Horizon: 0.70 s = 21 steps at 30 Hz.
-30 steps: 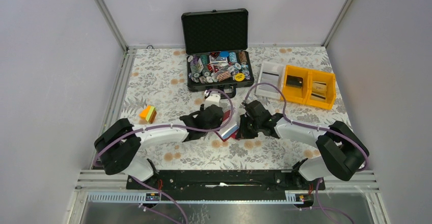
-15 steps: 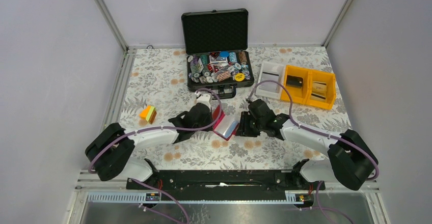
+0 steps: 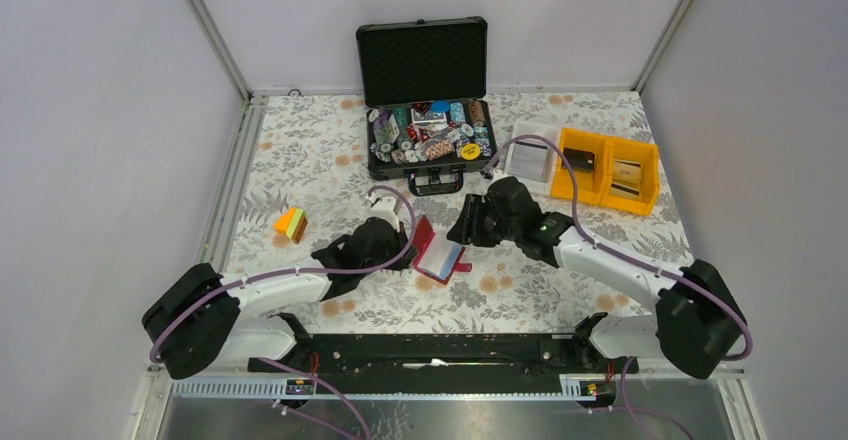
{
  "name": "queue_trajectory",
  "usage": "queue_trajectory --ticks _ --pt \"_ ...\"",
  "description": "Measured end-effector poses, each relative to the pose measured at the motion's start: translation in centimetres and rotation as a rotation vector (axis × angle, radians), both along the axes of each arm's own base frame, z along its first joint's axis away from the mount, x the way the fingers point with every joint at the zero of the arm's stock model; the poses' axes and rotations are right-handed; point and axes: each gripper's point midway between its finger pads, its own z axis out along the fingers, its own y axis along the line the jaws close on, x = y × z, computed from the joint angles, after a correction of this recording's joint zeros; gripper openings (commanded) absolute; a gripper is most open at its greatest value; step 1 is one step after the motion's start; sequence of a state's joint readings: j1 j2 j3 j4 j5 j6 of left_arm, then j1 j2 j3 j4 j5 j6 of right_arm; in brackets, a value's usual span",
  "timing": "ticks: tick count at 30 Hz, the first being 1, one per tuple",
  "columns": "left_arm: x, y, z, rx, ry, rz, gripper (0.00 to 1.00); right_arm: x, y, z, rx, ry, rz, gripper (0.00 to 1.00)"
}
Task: Put the credit cards into the card holder
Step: Open the card holder at the center of the board.
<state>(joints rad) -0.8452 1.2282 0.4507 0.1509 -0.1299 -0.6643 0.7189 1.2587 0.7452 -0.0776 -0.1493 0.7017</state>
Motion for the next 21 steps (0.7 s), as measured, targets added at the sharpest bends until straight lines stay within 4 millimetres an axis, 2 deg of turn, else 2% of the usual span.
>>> queue_trajectory --ticks 3,10,15,21 --pt "0.0 -0.1 0.0 -0.01 0.007 0.009 0.0 0.5 0.5 -1.0 -0.008 0.015 -0.003 0.53" --pt "-0.1 -0.1 0.0 -0.017 0.015 0.016 0.0 1.6 0.5 -3.3 -0.033 0.046 -0.019 0.56" --pt "-0.1 0.0 0.0 -0.017 0.016 0.017 0.0 2.9 0.0 -4.8 -0.037 0.07 -0.03 0.51" --pt "-0.1 -0.1 0.0 -0.017 0.017 0.017 0.0 3.3 0.0 -7.1 -0.064 0.115 -0.01 0.44"
